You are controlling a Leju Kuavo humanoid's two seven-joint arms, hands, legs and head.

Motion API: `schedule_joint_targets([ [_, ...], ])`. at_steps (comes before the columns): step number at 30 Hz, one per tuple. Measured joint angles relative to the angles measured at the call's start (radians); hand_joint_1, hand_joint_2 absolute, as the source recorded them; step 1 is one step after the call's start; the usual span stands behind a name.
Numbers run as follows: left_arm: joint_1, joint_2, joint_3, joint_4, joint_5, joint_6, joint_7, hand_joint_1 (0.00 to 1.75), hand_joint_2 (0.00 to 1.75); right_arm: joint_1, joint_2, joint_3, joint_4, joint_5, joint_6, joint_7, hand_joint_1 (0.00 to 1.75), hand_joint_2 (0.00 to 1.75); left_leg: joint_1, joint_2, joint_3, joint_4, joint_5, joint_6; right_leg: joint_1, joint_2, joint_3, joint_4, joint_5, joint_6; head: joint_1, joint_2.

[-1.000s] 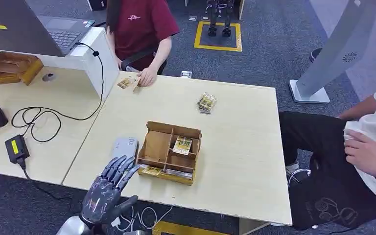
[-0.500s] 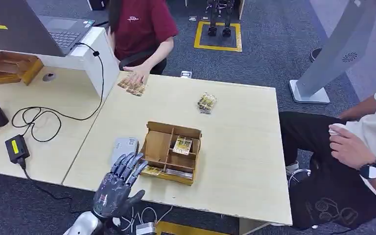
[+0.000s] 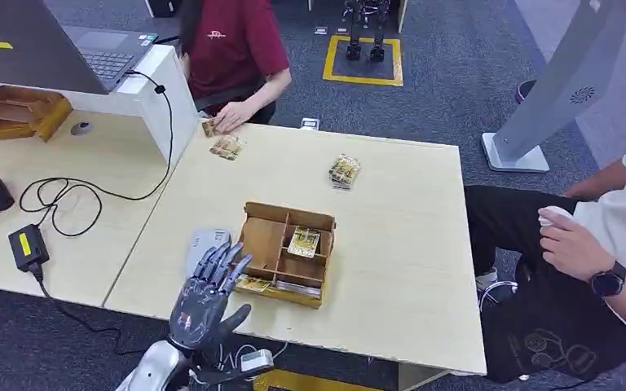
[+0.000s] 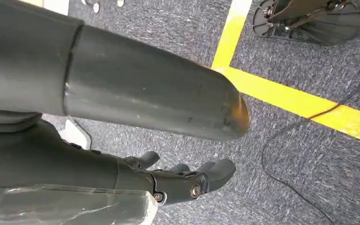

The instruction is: Pass the card to the sensor for recognition and then transmit it.

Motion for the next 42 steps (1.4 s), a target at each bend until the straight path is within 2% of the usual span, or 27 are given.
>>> schedule_joint_targets([
  [14, -0.014, -0.036, 0.0, 0.06, 0.027, 0.004, -0.001, 0.0, 1.75, 0.0, 0.0, 0.0, 0.0, -0.004, 0.0, -0.001, 0.0, 0.0, 0.0, 0.0, 0.0, 0.0, 0.0, 0.0, 0.0, 0.0, 0.0, 0.0, 0.0, 0.0, 0.0, 0.0],
  [28, -0.016, -0.043, 0.0, 0.086, 0.028, 0.006, -0.001, 0.0, 1.75, 0.0, 0.0, 0.0, 0.0, -0.003, -0.001, -0.002, 0.0, 0.0, 0.0, 0.0, 0.0, 0.0, 0.0, 0.0, 0.0, 0.0, 0.0, 0.0, 0.0, 0.0, 0.0, 0.0],
  [36, -0.016, -0.061, 0.0, 0.105, 0.039, 0.007, -0.025, 0.0, 1.75, 0.0, 0.0, 0.0, 0.0, -0.003, -0.002, -0.002, 0.0, 0.0, 0.0, 0.0, 0.0, 0.0, 0.0, 0.0, 0.0, 0.0, 0.0, 0.0, 0.0, 0.0, 0.0, 0.0],
  [42, -0.028, -0.074, 0.0, 0.133, 0.02, 0.007, -0.009, 0.0, 1.75, 0.0, 0.0, 0.0, 0.0, 0.002, -0.002, -0.002, 0.0, 0.0, 0.0, 0.0, 0.0, 0.0, 0.0, 0.0, 0.0, 0.0, 0.0, 0.0, 0.0, 0.0, 0.0, 0.0],
])
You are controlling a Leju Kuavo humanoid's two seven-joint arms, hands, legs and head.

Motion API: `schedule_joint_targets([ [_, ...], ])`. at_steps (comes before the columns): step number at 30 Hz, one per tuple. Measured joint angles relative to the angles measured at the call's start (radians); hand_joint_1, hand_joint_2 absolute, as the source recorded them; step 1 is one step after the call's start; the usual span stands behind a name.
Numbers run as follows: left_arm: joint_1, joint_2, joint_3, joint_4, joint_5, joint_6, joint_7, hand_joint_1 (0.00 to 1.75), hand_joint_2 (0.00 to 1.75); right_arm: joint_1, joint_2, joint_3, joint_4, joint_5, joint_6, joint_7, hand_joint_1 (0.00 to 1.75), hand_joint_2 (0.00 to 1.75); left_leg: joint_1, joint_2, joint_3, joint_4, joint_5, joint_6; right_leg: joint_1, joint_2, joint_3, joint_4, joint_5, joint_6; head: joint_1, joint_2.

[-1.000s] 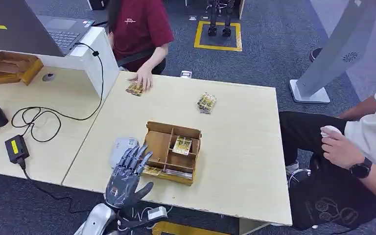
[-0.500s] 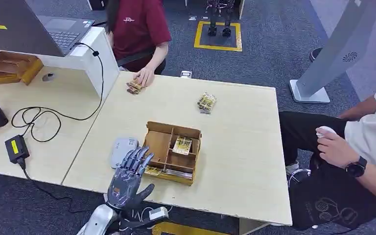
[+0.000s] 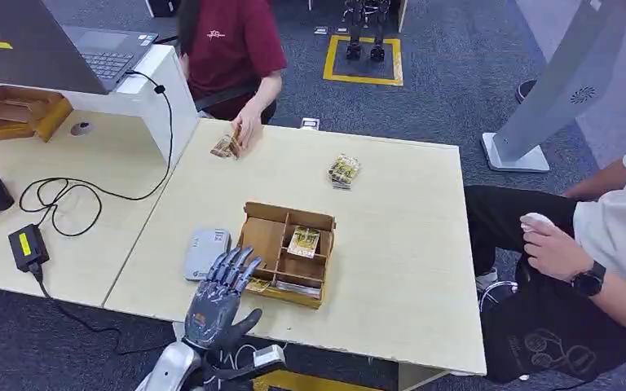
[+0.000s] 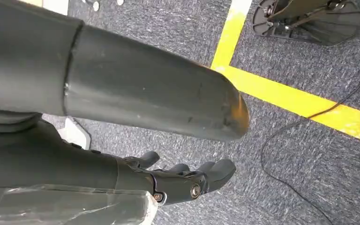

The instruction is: Pass the card to the sensor for recognition and then transmit it.

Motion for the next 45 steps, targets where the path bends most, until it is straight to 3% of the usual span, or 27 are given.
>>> schedule_joint_targets([
  [18, -0.023, -0.021, 0.01, 0.061, -0.033, 0.0, 0.032, 0.0, 1.75, 0.0, 0.002, 0.0, 0.0, 0.002, -0.001, 0.0, 0.0, 0.0, 0.0, 0.0, 0.0, 0.0, 0.0, 0.0, 0.0, 0.0, 0.0, 0.0, 0.0, 0.0, 0.0, 0.0],
  [45, -0.02, -0.059, 0.106, 0.061, -0.068, 0.001, 0.005, 0.02, 1.75, 0.001, 0.003, 0.0, 0.0, 0.003, -0.003, 0.0, 0.0, 0.0, 0.0, 0.0, 0.0, 0.0, 0.0, 0.0, 0.0, 0.0, 0.0, 0.0, 0.0, 0.0, 0.0, 0.0],
])
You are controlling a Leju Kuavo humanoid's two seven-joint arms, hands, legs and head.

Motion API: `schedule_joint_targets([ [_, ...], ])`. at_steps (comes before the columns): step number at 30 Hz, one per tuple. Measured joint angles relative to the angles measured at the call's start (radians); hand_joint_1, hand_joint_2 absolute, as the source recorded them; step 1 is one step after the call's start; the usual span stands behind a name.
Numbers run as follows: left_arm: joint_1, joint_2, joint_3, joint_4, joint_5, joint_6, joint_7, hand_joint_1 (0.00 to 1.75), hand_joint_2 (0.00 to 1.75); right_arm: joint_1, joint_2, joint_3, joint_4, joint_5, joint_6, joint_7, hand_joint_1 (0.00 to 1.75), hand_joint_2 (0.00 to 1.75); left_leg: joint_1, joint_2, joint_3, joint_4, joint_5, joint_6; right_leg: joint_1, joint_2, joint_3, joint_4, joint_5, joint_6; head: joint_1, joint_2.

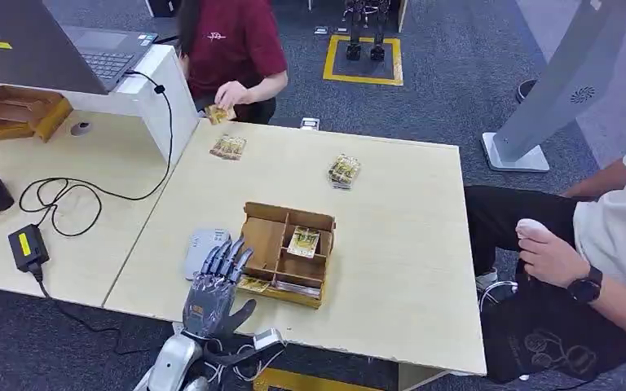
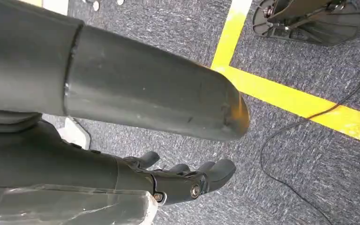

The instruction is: Pass the card to the sensor for recognition and then transmit it.

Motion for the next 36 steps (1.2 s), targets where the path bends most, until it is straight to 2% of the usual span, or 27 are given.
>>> schedule_joint_targets([
  [1, 0.0, 0.0, 0.003, 0.0, 0.005, 0.0, -0.002, 1.75, 1.75, 0.0, 0.0, 0.0, 0.0, 0.0, 0.0, 0.0, 0.0, 0.0, 0.0, 0.0, 0.0, 0.0, 0.0, 0.0, 0.0, 0.0, 0.0, 0.0, 0.0, 0.0, 0.0, 0.0],
  [21, -0.007, 0.011, 0.001, 0.023, 0.141, 0.0, -0.025, 1.75, 1.75, 0.0, 0.001, 0.0, 0.0, 0.005, -0.008, -0.004, 0.0, 0.0, 0.0, 0.0, 0.0, 0.0, 0.0, 0.0, 0.0, 0.0, 0.0, 0.0, 0.0, 0.0, 0.0, 0.0],
  [36, -0.011, 0.011, 0.0, 0.028, 0.158, 0.0, -0.03, 1.75, 1.75, 0.0, 0.001, 0.0, 0.0, 0.005, -0.01, -0.004, 0.0, 0.0, 0.0, 0.0, 0.0, 0.0, 0.0, 0.0, 0.0, 0.0, 0.0, 0.0, 0.0, 0.0, 0.0, 0.0],
])
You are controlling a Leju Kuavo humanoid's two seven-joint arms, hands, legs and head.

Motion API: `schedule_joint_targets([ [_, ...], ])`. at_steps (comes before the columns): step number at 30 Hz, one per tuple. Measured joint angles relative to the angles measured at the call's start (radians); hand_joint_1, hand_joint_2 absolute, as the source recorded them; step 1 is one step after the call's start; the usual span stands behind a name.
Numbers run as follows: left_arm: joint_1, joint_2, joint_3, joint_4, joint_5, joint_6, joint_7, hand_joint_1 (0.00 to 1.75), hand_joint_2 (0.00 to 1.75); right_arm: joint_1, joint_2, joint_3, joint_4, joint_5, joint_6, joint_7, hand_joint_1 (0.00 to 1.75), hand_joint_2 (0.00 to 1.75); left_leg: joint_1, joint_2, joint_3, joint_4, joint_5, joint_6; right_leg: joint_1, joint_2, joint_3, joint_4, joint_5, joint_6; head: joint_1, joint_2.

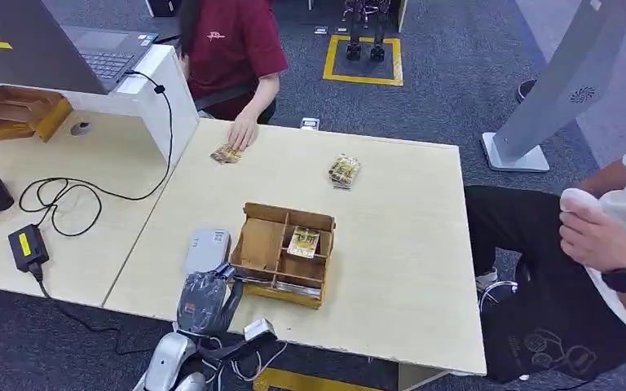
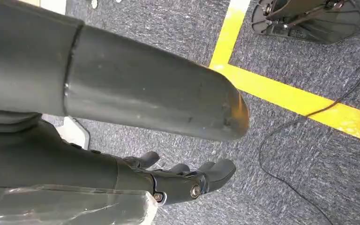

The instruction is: Pass the card to the sensor for recognition and then transmit it.

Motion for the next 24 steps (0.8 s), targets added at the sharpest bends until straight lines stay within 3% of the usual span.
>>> schedule_joint_targets([
  [7, 0.0, 0.0, 0.0, 0.001, 0.017, -0.002, -0.004, 1.75, 1.75, 0.0, 0.001, 0.0, 0.0, 0.0, -0.001, 0.0, 0.0, 0.0, 0.0, 0.0, 0.0, 0.0, 0.0, 0.0, 0.0, 0.0, 0.0, 0.0, 0.0, 0.0, 0.0, 0.0],
  [11, 0.0, 0.002, 0.0, -0.013, 0.145, -0.012, -0.054, 1.75, 1.75, 0.0, 0.002, -0.001, 0.0, -0.002, -0.003, 0.0, 0.0, 0.0, 0.0, 0.0, 0.0, 0.0, 0.0, 0.0, 0.0, 0.0, 0.0, 0.0, 0.0, 0.0, 0.0, 0.0],
  [14, -0.005, 0.022, 0.0, -0.126, 0.231, -0.061, -0.062, 1.75, 1.75, 0.001, 0.005, -0.003, 0.0, -0.009, -0.007, 0.0, 0.0, 0.0, 0.0, 0.0, 0.0, 0.0, 0.0, 0.0, 0.0, 0.0, 0.0, 0.0, 0.0, 0.0, 0.0, 0.0],
  [18, -0.036, 0.075, 0.0, -0.326, 0.281, -0.13, -0.026, 1.75, 1.75, 0.003, 0.011, -0.015, -0.002, -0.02, -0.008, -0.001, 0.0, 0.0, 0.001, 0.0, 0.0, 0.0, 0.0, 0.0, 0.0, 0.0, 0.0, 0.001, 0.0, 0.0, 0.0, 0.0],
  [24, -0.059, 0.161, 0.054, -0.492, 0.216, -0.082, 0.022, 1.75, 1.75, 0.003, 0.017, -0.026, -0.003, -0.021, -0.009, -0.001, 0.0, 0.0, 0.001, 0.0, 0.0, 0.0, 0.0, 0.0, 0.0, 0.0, 0.0, 0.001, 0.0, 0.0, 0.0, 0.0],
])
